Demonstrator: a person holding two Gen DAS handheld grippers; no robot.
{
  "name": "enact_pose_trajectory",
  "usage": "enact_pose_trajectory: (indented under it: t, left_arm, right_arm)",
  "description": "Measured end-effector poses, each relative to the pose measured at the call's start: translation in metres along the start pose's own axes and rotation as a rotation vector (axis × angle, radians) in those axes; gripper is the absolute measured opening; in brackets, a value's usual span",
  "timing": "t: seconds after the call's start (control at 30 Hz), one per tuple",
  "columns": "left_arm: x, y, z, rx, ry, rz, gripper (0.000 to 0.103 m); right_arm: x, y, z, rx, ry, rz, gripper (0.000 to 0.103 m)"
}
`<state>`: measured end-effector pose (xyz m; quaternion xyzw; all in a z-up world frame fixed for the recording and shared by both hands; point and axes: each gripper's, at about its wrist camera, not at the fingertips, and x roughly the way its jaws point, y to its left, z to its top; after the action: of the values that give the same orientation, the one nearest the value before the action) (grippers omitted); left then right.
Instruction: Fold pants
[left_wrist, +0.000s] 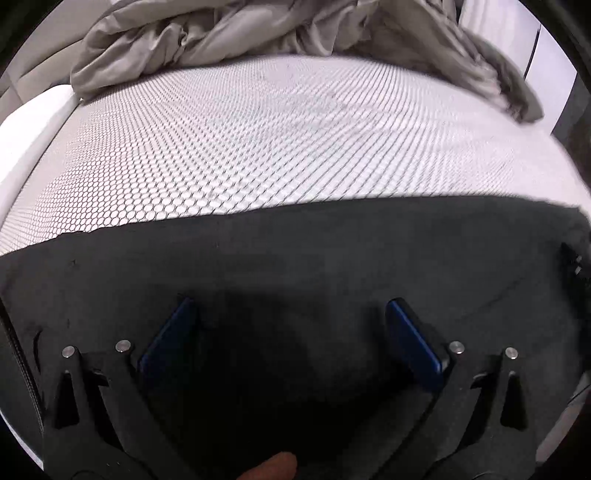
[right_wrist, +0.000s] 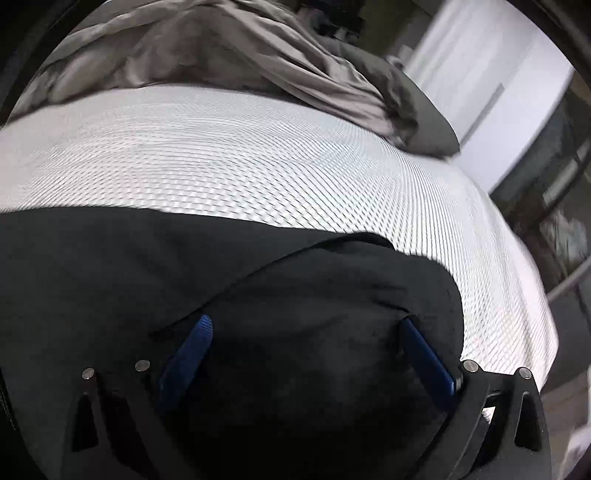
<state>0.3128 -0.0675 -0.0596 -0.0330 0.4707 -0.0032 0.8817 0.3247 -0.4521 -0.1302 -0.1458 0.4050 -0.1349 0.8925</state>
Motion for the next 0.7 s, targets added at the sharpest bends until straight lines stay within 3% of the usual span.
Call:
enact_pose_trajectory:
  t: [0.07,0.2,0.3,0.37,0.43,0.5,0.57,0.6,0.67,0.7]
  left_arm:
    - [-0.008,-0.016,0.003,-0.002,-0.039,-0.030,0.102]
    - [-0.005,-0.049,0.011,0.038,-0.063,-0.031,0.102]
    - [0.011,-0.059,0.023,-0.004,-0.025,-0.077,0.102]
    - [0.025,-0.059,0.025,-0.027,0.017,-0.106,0.102]
    - [0.036,-0.059,0.021,-0.001,0.032,-0.040,0.102]
    - [0.039,-0.052,0.022,0.006,0.028,-0.008,0.102]
    - [0.037,-0.038,0.021,-0.012,0.025,-0.001,0.102]
    - [0.036,-0.031,0.020,-0.014,0.022,0.019,0.102]
    - [0.033,-0.021,0.016,-0.017,0.022,0.069,0.103]
    - [0.033,-0.013,0.016,-0.025,0.024,0.095,0.103]
  right_arm:
    - [-0.018,0.010,-0.004,-0.008,-0.036,0.030,0.103]
    - [-0.026,0.046,0.015,0.000,-0.029,0.223,0.103]
    - [-0.034,0.089,0.024,-0.008,-0.019,0.387,0.102]
    - [-0.029,0.106,0.032,0.007,0.013,0.494,0.093]
    - [-0.027,0.121,0.031,-0.070,0.026,0.462,0.081]
    - [-0.012,0.112,0.039,-0.137,0.004,0.387,0.081]
    - [0.001,0.082,0.038,-0.076,0.012,0.325,0.081]
    - [0.009,0.057,0.035,-0.015,0.018,0.262,0.081]
    - [0.025,0.003,0.024,0.085,0.030,0.023,0.081]
    - [0.031,-0.014,0.018,0.121,0.035,-0.018,0.081]
